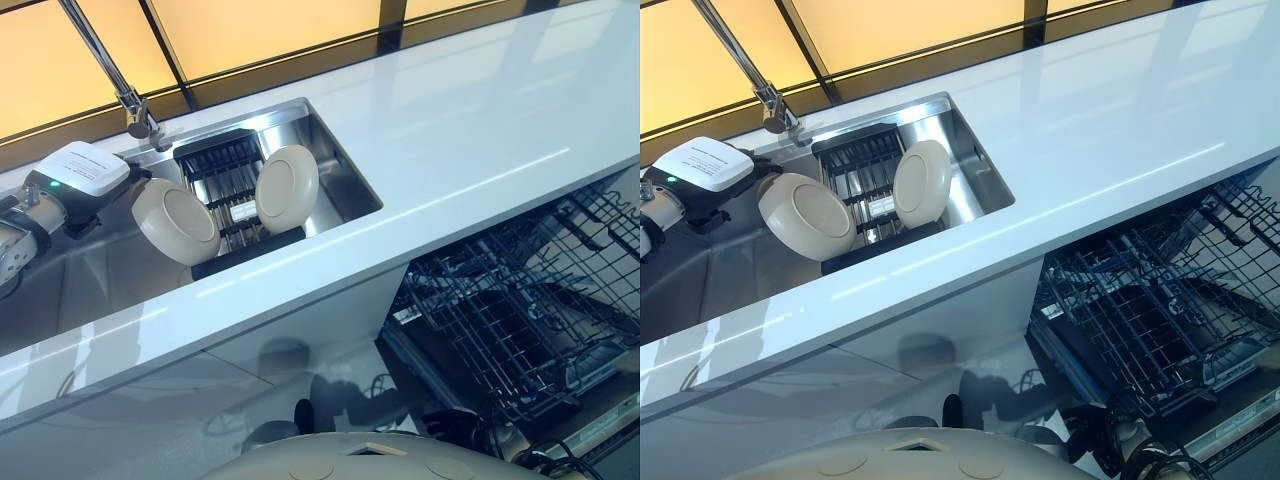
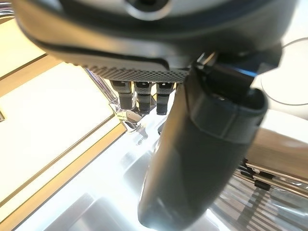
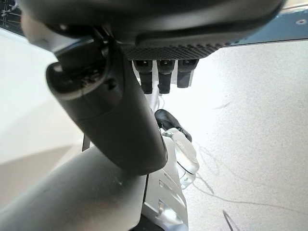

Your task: Pick up plates and place into dishwasher.

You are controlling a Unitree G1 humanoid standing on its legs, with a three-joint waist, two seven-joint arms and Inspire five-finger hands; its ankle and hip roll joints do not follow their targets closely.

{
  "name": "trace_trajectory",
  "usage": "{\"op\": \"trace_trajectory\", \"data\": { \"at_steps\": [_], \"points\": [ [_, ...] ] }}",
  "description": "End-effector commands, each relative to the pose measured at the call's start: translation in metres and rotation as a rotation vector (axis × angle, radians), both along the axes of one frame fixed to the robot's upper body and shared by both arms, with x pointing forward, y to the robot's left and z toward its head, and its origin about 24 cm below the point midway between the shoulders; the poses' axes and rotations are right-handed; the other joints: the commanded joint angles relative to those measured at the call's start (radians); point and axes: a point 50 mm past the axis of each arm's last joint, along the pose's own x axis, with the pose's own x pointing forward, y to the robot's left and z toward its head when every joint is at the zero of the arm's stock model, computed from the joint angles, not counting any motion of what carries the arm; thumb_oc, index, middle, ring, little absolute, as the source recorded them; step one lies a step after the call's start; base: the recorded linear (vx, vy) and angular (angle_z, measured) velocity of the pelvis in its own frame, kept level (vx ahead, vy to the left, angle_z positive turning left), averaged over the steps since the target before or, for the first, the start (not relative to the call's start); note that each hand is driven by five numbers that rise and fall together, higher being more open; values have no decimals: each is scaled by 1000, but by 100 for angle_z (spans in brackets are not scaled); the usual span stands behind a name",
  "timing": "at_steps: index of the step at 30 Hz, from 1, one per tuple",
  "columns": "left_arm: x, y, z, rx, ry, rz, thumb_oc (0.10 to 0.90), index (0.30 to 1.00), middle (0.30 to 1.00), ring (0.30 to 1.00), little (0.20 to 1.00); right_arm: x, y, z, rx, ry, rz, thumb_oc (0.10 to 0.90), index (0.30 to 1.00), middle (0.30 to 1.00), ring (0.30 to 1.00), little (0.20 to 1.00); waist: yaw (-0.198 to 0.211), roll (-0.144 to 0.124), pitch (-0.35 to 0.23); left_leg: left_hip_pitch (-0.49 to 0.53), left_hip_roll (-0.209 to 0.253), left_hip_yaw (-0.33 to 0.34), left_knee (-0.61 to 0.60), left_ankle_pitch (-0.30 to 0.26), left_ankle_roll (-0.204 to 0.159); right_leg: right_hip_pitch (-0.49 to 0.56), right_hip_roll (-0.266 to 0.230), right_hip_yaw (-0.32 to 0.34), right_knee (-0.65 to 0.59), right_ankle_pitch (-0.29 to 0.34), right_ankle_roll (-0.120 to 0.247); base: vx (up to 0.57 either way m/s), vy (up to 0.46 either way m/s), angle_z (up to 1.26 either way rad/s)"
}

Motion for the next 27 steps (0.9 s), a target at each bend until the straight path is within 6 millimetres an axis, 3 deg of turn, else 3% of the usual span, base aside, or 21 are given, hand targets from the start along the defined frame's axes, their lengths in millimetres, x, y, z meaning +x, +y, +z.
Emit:
{"op": "trace_trajectory", "data": {
  "at_steps": [1, 8, 27],
  "points": [
    [4, 12, 81, 47, -319, 60, 800, 900, 900, 900, 900, 37, -1, 14, 46, -140, -13, 800, 900, 900, 900, 900, 0, 17, -10, 33, -69, 12, 13, -153, 42, -76, 31, 13, 23, 36, 87, 0, 0, 0],
    [5, 6, 76, 32, -363, 16, 800, 900, 900, 900, 900, 35, -1, 13, 44, -145, -14, 800, 900, 900, 900, 900, -1, 14, -6, 33, -67, 16, 13, -154, 42, -77, 32, 16, 28, 32, 85, 0, 0, 0],
    [13, -30, 53, -5, -243, -78, 800, 900, 900, 900, 900, 31, 2, 10, 48, -145, -17, 800, 900, 900, 900, 900, -10, 13, 4, 34, -66, 20, 13, -153, 42, -79, 37, 18, 39, 23, 81, 0, 0, 0]
  ]
}}
